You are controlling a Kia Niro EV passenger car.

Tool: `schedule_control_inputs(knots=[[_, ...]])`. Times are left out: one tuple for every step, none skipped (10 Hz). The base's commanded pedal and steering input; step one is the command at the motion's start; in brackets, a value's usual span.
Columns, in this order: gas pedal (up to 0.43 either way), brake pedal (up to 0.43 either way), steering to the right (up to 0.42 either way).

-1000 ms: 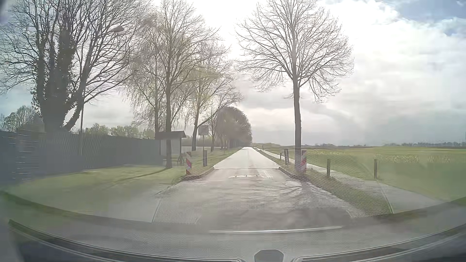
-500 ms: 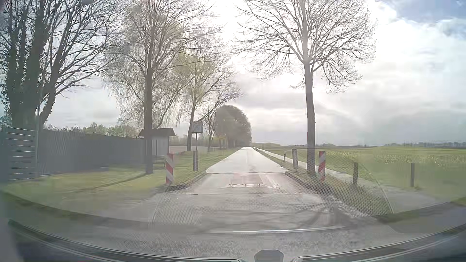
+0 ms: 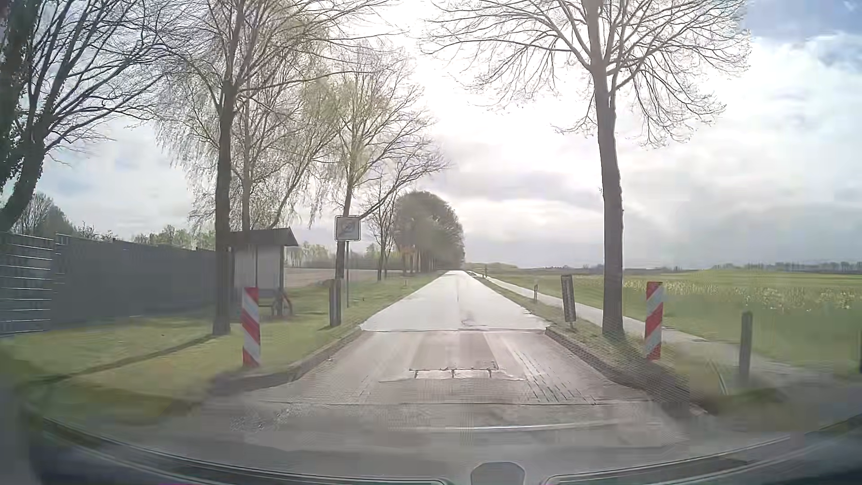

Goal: Follow the waypoints while adhering to traffic rules and regulations

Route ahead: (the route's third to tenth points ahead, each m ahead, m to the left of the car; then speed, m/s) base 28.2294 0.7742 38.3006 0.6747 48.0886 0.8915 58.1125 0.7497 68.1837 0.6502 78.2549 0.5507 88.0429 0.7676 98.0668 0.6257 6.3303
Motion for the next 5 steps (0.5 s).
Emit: schedule_control_inputs(knots=[[0.110, 0.000, 0.003], [0.110, 0.000, 0.002], [0.110, 0.000, 0.002], [0.110, 0.000, 0.000], [0.118, 0.000, -0.001]])
